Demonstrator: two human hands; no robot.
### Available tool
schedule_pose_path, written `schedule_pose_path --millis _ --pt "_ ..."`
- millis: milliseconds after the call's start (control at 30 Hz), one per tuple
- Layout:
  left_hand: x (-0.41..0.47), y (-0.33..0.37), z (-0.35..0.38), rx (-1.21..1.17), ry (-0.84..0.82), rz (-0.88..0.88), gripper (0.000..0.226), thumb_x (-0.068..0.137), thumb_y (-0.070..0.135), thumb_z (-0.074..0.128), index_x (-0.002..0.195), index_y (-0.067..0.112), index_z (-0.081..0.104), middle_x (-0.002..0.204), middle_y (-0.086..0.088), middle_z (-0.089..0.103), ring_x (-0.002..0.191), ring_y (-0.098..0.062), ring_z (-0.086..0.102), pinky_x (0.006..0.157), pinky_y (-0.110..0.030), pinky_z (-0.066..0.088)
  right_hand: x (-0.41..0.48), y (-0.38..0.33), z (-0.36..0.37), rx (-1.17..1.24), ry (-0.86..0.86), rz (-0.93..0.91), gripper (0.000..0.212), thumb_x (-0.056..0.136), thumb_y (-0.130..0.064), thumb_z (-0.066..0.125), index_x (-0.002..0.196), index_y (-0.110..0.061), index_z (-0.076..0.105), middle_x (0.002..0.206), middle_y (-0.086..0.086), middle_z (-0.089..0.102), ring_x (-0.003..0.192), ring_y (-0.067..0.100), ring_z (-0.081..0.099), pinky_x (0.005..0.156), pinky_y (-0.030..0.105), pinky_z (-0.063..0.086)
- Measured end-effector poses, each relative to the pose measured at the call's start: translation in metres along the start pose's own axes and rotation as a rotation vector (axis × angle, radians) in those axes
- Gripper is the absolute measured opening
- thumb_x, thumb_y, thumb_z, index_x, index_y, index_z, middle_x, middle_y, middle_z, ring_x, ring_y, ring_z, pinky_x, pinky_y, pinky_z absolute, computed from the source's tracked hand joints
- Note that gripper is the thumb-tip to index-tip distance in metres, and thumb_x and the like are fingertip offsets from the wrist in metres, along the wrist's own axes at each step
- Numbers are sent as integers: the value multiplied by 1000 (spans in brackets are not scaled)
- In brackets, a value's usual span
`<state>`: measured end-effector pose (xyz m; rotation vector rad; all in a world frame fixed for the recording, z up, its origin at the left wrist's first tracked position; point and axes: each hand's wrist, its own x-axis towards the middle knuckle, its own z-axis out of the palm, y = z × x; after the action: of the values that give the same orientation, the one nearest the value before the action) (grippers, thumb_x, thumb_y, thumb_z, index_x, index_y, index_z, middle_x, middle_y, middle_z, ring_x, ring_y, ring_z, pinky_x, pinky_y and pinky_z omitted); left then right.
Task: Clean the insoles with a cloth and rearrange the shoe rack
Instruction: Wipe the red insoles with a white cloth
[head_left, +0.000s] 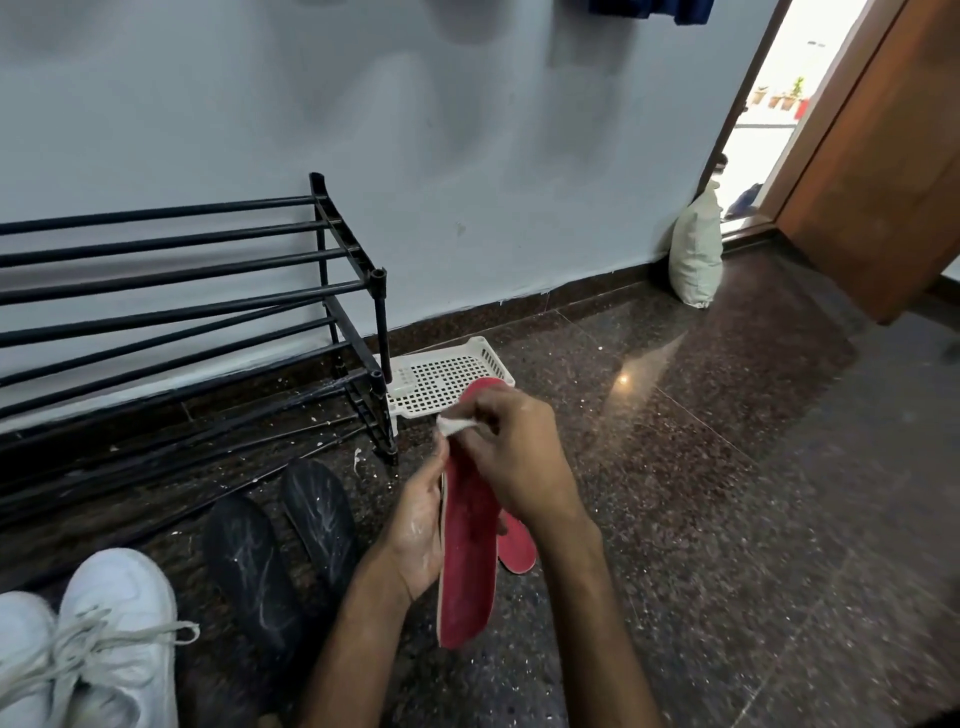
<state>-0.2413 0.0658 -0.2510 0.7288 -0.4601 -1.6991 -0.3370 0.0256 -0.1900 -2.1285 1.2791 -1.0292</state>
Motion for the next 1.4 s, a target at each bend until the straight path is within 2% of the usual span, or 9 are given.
schedule_pose_path --millis 100,267,400,500,733,933,1133,1333,1400 --pt "-2 5 -4 29 -20 -17 63 99 56 34 97 12 79 85 -13 71 65 -22 67 59 -34 56 -10 16 -12 -38 -33 115 9 82 -13 75 89 -15 78 88 -5 69 75 6 64 69 17 51" --pt "-3 6 6 132 -64 -44 69 95 63 33 104 11 77 92 -12 73 71 -22 68 68 -34 56 4 5 -18 -188 421 148 11 87 -14 69 96 -13 74 95 0 68 81 10 62 78 26 54" --pt "-4 10 11 56 -65 21 68 89 68 36 107 16 76 95 -13 71 81 -24 66 73 -38 54 14 -10 -20 -28 59 -56 12 83 -10 72 94 -14 76 97 -4 68 84 5 62 78 8 44" --pt "-6 19 9 73 -71 40 76 93 70 22 103 20 78 91 -14 69 74 -25 64 65 -36 55 6 -5 -30 -11 -218 23 10 83 -14 74 92 -15 77 98 -5 68 85 4 64 80 18 53" --pt "-7 14 11 120 -122 -15 79 88 75 31 114 13 72 90 -12 70 69 -23 65 65 -36 57 17 -9 -28 -201 354 -20 12 85 -13 70 96 -12 75 98 0 67 82 12 63 80 29 54" --pt "-8 18 7 72 -148 34 71 89 69 32 110 15 72 81 -14 65 57 -21 65 54 -32 55 3 -3 -32 -98 -195 34 18 81 -4 72 90 -18 79 96 -4 72 82 6 66 80 23 55" --pt "-6 12 2 91 -191 -42 77 89 70 41 119 3 65 93 -20 61 58 -21 67 56 -32 59 14 -6 -37 -288 334 67 16 86 -5 66 98 -12 75 100 3 68 85 17 65 83 36 57" --pt "-5 21 1 68 -107 12 64 93 64 41 107 11 73 84 -15 59 52 -19 61 50 -30 55 9 1 -39 -96 -250 221 8 77 -19 80 80 -13 77 74 1 74 63 12 70 64 29 58" --pt "-4 22 0 41 -104 -7 66 93 65 44 113 9 72 92 -21 58 53 -21 62 50 -31 57 7 9 -38 -178 -87 220 7 78 -15 78 85 -13 77 76 0 74 63 10 69 64 30 59"
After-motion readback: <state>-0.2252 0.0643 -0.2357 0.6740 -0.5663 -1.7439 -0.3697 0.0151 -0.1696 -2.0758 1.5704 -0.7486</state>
